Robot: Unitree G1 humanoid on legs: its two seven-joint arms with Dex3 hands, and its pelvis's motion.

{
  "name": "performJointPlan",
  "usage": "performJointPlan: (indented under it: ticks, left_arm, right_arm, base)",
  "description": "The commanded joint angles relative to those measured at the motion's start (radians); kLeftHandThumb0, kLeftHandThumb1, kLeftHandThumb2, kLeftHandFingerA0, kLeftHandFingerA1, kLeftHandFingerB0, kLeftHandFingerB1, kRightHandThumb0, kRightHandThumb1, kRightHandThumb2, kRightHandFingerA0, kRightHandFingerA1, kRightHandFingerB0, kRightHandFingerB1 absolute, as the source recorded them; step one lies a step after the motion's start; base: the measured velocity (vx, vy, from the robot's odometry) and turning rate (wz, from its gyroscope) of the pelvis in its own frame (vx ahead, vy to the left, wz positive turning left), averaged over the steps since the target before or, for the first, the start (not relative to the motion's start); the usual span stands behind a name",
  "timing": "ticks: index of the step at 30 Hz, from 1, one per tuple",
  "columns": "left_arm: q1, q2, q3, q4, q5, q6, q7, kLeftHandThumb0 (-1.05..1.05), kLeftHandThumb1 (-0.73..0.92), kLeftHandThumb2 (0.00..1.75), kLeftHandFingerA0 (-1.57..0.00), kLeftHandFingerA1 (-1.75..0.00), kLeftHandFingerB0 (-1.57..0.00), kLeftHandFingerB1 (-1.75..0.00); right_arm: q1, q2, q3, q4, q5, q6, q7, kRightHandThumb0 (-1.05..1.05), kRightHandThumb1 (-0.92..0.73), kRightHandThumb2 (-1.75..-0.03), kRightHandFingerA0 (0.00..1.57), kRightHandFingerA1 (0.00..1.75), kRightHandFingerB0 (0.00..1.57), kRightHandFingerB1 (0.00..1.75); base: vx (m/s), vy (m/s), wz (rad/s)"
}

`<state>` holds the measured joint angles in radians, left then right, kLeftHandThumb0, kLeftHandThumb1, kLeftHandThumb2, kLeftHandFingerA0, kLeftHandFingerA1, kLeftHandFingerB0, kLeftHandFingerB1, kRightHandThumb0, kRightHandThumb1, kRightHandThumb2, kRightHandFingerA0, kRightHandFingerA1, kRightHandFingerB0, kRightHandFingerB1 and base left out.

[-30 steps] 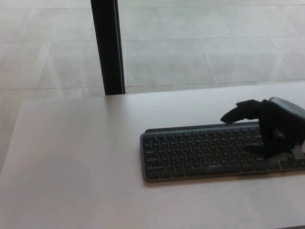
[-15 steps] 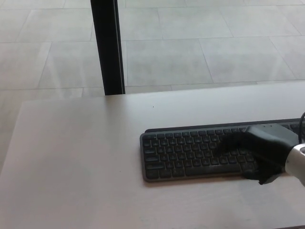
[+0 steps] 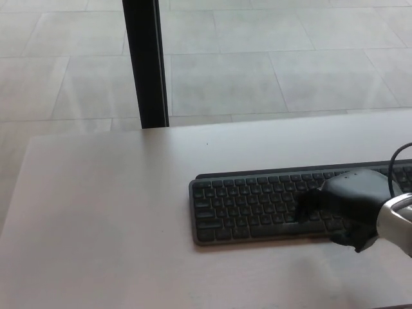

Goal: The robot uses its right fingers to click on the space key of the black keyboard placed on the center of the white desk.

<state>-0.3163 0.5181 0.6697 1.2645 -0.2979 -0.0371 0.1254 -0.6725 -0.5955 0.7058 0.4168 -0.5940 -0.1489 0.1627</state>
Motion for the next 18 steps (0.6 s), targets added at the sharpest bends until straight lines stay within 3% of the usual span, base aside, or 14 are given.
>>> performJointPlan:
  ticks: [1,2,3,4,5,6,7,8,18]
  left_arm:
    - [-0.006,0.031,-0.005,0.004,-0.011,-0.002,0.026,-0.55,0.77,0.63,-0.77,-0.70,-0.62,-0.59]
    - [-0.007,0.030,-0.002,0.005,-0.016,-0.004,0.026,-0.55,0.77,0.63,-0.77,-0.71,-0.62,-0.60]
    - [-0.006,0.031,-0.001,0.006,-0.018,-0.005,0.016,-0.56,0.77,0.63,-0.74,-0.69,-0.59,-0.57]
    - [-0.004,0.034,-0.013,0.006,-0.006,-0.004,0.016,-0.57,0.78,0.63,-0.74,-0.68,-0.59,-0.56]
    - [-0.004,0.033,-0.010,0.006,-0.011,-0.006,0.014,-0.56,0.78,0.63,-0.74,-0.67,-0.58,-0.55]
    - [-0.004,0.033,-0.011,0.008,-0.011,-0.008,0.017,-0.56,0.78,0.63,-0.75,-0.67,-0.58,-0.55]
    - [-0.005,0.033,-0.011,0.006,-0.012,-0.006,0.022,-0.57,0.77,0.63,-0.77,-0.68,-0.61,-0.57]
    - [-0.005,0.034,-0.011,0.006,-0.014,-0.004,0.017,-0.56,0.78,0.63,-0.75,-0.69,-0.59,-0.56]
    - [-0.007,0.036,-0.006,0.003,-0.024,-0.003,0.008,-0.56,0.79,0.64,-0.72,-0.68,-0.58,-0.57]
  right_arm:
    - [-0.011,0.017,0.009,0.037,-0.119,-0.062,-0.047,-0.20,-0.43,-0.93,1.13,1.30,0.55,0.61]
    - [-0.008,0.019,0.007,0.036,-0.127,-0.064,-0.049,-0.13,-0.52,-0.78,0.83,1.72,0.65,0.43]
    - [-0.007,0.020,0.011,0.033,-0.141,-0.079,-0.047,-0.20,-0.41,-0.92,1.16,1.32,0.54,0.61]
    - [-0.004,0.023,0.011,0.037,-0.149,-0.085,-0.055,-0.14,-0.52,-0.76,0.84,1.75,0.65,0.44]
    - [-0.001,0.026,0.011,0.041,-0.158,-0.093,-0.063,-0.14,-0.52,-0.76,0.84,1.74,0.66,0.43]
    - [0.000,0.028,0.012,0.031,-0.164,-0.084,-0.036,-0.24,-0.45,-0.93,1.13,1.30,0.53,0.62]
    - [0.000,0.031,0.013,0.035,-0.177,-0.092,-0.044,-0.24,-0.45,-0.93,1.13,1.30,0.55,0.62]
    - [0.002,0.033,0.014,0.028,-0.186,-0.090,-0.032,-0.20,-0.60,-0.69,0.82,1.72,0.61,0.44]
    - [0.025,0.044,-0.016,0.022,-0.207,-0.104,-0.023,-0.21,-0.63,-0.71,0.80,1.69,0.60,0.45]
  base:
    - [0.00,0.000,0.00]
    - [0.00,0.000,0.00]
    - [0.00,0.000,0.00]
    - [0.00,0.000,0.00]
    - [0.00,0.000,0.00]
    - [0.00,0.000,0.00]
    - [0.00,0.000,0.00]
    - [0.00,0.000,0.00]
    - [0.00,0.000,0.00]
